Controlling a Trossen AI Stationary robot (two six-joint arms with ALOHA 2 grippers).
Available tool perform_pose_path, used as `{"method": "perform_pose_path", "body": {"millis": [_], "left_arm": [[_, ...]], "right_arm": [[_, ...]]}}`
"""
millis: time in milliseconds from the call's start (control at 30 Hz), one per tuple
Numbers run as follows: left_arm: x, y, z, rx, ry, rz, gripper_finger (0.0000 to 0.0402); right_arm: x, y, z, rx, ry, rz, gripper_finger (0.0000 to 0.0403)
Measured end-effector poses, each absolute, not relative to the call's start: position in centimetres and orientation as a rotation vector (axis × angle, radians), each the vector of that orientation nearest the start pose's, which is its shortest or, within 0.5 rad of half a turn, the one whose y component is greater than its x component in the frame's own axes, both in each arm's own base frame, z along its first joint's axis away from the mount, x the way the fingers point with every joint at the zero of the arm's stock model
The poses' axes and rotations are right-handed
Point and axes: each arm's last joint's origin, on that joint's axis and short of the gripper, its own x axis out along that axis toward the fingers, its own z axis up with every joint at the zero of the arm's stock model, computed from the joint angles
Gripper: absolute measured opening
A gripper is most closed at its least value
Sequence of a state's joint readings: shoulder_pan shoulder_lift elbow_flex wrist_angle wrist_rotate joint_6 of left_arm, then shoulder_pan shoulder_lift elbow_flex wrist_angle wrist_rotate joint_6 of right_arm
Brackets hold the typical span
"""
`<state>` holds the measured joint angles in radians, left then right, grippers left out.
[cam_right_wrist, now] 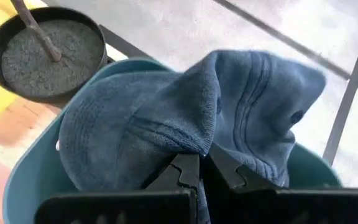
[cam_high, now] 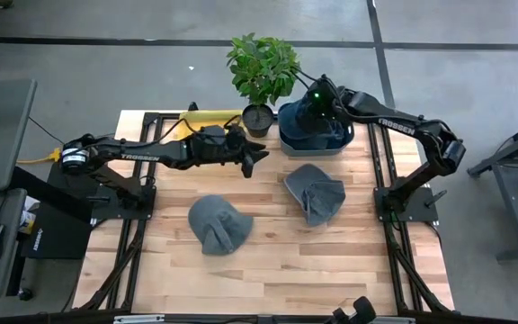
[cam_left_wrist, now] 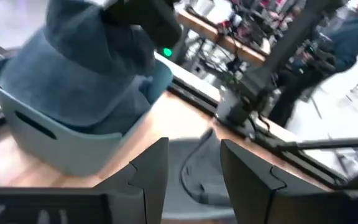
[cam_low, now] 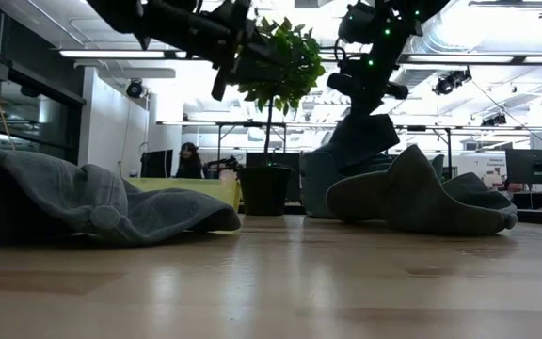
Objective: Pick & Place hat
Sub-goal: Put the blue cap into the blue bin
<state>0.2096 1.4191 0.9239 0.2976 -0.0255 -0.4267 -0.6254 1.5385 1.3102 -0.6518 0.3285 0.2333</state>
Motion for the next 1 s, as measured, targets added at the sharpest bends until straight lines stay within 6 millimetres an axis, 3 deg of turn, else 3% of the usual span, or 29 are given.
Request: {"method": "perform_pose_path", "body": {"millis": [500,800,1000], "left_arm": [[30.9,7.5,28.6,-0.452,0.123,0.139,0.0143],[30.9,7.5,28.6,-0.452,0.127,0.130,0.0143],[30.9,7.6,28.6,-0.432,0.133,0.102,0.0143]], "right_arm": [[24.8,-17.9,24.6,0.483,0.911,-1.035,0.0000],[23.7,-18.7,23.6,0.494,0.943,-1.063,0.0000],[22.7,-18.9,21.6,0.568,0.964,-1.038,0.0000]]}}
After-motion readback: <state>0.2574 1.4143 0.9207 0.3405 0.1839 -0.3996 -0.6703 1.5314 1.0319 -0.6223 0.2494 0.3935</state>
